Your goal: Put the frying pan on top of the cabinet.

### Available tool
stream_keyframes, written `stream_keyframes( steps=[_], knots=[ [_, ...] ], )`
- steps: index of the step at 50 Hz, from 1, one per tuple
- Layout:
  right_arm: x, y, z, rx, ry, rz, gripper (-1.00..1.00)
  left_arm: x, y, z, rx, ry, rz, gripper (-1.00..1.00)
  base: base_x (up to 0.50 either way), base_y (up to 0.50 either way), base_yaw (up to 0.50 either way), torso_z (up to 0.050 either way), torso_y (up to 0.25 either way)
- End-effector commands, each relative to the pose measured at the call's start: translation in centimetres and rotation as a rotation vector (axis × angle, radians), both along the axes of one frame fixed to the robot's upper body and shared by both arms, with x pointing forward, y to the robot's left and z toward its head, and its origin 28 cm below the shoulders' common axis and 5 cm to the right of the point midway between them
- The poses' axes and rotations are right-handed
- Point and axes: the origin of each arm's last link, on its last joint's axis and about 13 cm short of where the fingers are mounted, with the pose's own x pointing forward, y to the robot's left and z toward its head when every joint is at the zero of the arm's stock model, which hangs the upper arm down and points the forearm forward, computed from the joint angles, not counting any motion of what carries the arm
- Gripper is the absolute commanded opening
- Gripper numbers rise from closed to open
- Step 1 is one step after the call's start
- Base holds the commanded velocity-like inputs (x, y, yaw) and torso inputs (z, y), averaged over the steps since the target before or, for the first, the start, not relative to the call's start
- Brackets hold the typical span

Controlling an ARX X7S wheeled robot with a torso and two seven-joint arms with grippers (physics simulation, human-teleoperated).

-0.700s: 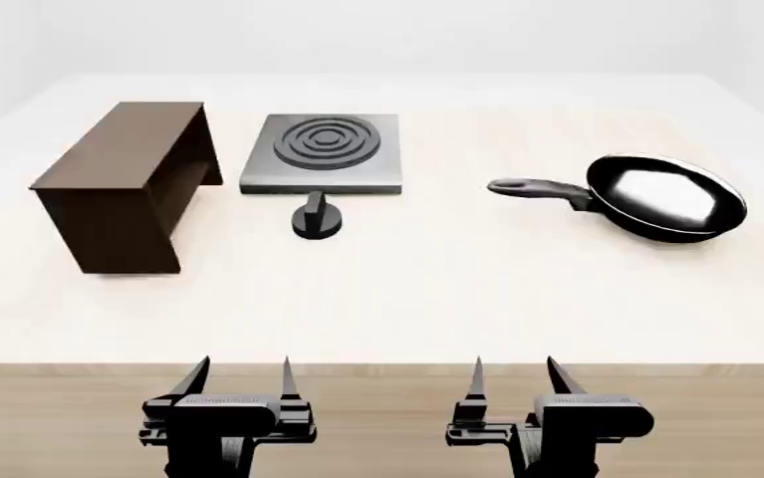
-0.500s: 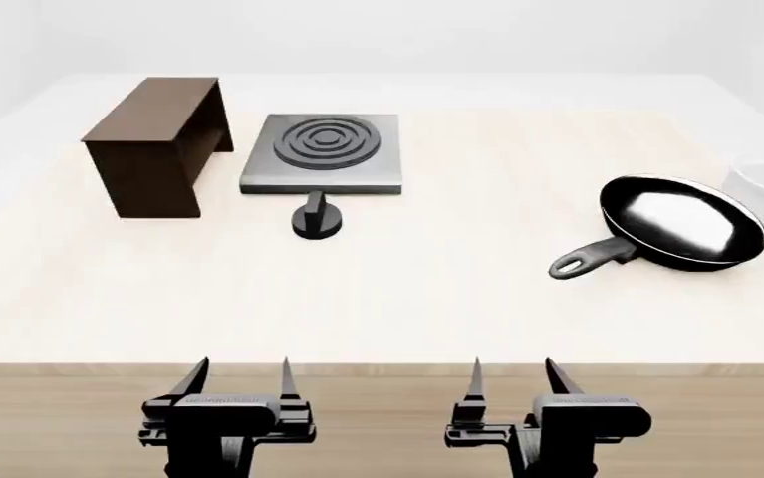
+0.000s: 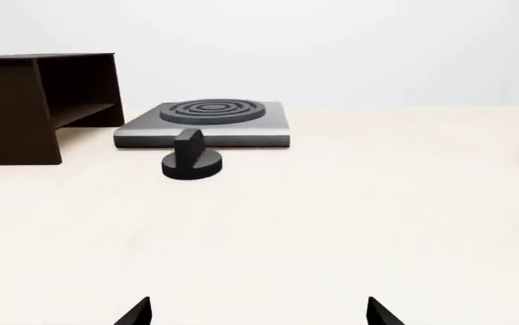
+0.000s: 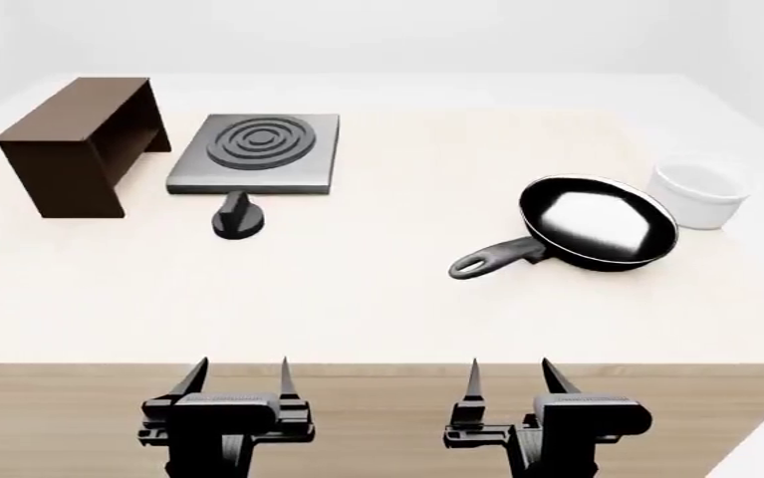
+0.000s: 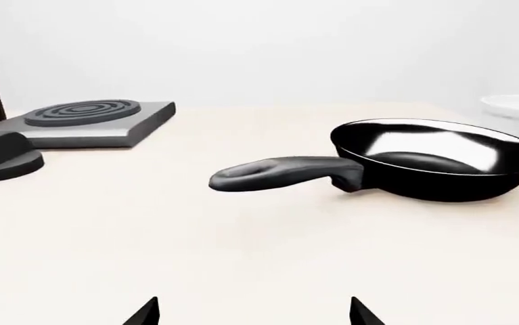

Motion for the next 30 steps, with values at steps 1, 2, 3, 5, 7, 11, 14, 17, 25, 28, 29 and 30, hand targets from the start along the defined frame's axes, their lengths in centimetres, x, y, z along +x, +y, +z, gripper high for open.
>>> stream_keyframes(
  steps=[1,2,3,5,7,11,14,17,25,28,29,30],
  knots=[
    [-0.1,0.0,0.1,0.003,0.000,0.002,1.00,-0.1,-0.1,-0.1,0.004,0.004,-0.006,1.00,0.00,-0.50,0.00,0.000,0.000],
    [-0.1,0.0,0.1,0.000,0.000,0.001,1.00,-0.1,-0.1,-0.2,0.004,0.004,-0.006,1.00,0.00,-0.50,0.00,0.000,0.000],
    [-0.1,0.0,0.1,0.003,0.001,0.001,1.00,-0.1,0.0,-0.1,0.003,0.003,-0.005,1.00,0.00,-0.50,0.00,0.000,0.000],
    [-0.1,0.0,0.1,0.002,0.002,0.001,1.00,0.0,0.0,-0.1,0.005,0.002,-0.002,1.00,0.00,-0.50,0.00,0.000,0.000],
    [-0.1,0.0,0.1,0.002,0.002,0.002,1.00,0.0,0.0,-0.2,0.004,0.002,0.000,1.00,0.00,-0.50,0.00,0.000,0.000],
    [-0.1,0.0,0.1,0.002,0.002,0.001,1.00,0.0,0.0,-0.2,0.005,0.001,-0.001,1.00,0.00,-0.50,0.00,0.000,0.000],
    [-0.1,-0.1,0.2,0.002,0.000,-0.002,1.00,0.0,0.0,-0.1,0.001,0.002,-0.001,1.00,0.00,-0.50,0.00,0.000,0.000],
    [0.0,-0.1,0.4,0.004,0.003,-0.029,1.00,-0.1,0.0,0.1,-0.018,0.021,-0.009,1.00,0.00,-0.33,0.00,0.000,0.000],
    [0.8,-1.3,7.5,0.006,-0.030,-0.101,1.00,1.6,0.5,7.2,0.051,-0.010,0.047,1.00,0.00,0.00,0.00,0.000,0.000],
    [0.4,-1.5,9.6,-0.017,-0.064,-0.112,1.00,1.5,0.6,9.1,0.058,-0.042,0.052,1.00,0.20,0.00,0.00,0.000,0.000],
    [0.4,-1.5,9.5,-0.023,-0.061,-0.116,1.00,1.4,0.6,9.3,0.057,-0.048,0.050,1.00,0.50,0.00,0.00,0.000,0.000],
    [0.4,-1.5,9.5,-0.033,-0.062,-0.120,1.00,1.3,0.6,9.2,0.056,-0.046,0.046,1.00,0.50,0.00,0.00,0.000,0.000]
  ],
)
